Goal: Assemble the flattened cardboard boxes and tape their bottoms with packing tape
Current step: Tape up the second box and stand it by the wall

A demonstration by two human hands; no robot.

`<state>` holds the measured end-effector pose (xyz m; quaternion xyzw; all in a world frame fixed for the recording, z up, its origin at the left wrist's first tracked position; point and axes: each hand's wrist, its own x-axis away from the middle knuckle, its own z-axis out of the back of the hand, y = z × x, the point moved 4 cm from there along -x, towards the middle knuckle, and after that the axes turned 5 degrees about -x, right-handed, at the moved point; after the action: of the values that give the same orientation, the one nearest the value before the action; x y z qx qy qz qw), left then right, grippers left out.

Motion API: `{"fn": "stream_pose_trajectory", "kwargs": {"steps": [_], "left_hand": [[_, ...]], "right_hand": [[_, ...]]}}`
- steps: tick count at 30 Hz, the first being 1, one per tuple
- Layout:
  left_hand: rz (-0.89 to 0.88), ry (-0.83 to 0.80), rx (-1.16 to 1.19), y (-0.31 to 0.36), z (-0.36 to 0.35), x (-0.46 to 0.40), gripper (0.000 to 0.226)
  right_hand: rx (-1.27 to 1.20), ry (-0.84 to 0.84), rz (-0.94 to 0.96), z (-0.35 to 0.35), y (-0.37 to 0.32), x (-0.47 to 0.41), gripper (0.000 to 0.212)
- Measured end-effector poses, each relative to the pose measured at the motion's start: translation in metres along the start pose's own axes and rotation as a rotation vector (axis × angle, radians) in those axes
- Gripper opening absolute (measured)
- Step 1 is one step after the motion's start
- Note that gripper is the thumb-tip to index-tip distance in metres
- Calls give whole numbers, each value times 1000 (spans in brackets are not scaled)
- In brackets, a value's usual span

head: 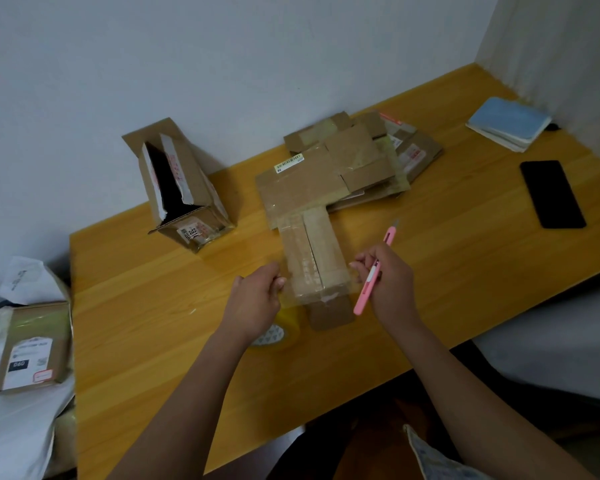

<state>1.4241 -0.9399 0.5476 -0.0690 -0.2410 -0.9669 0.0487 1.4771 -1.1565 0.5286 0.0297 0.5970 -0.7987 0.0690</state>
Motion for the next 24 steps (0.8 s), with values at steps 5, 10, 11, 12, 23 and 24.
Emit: {"fn": "stream_pose_trajectory", "kwargs": {"steps": [5,10,11,12,23,24], "left_hand": [[-1,2,-10,-5,-4,-1,26],[24,-32,-122,-5,-16,-3,23],[18,-40,-142,-3,-17,-5,23],[18,-53,-152,-1,-19,-7,23],[185,-23,-116,-3,-15,-10,14],[189,-22,-104,-3,-14,-10,13]], "right_hand": [[47,-34,50,-5,7,0,33],[70,-66,35,-12,23,5,46],[76,-47,23,-13,26,5,46],[77,-31,12,-13,27,5,46],[157,-61,-143,-11,33,9,29],[173,-53,-167,-7,35,10,30]]}}
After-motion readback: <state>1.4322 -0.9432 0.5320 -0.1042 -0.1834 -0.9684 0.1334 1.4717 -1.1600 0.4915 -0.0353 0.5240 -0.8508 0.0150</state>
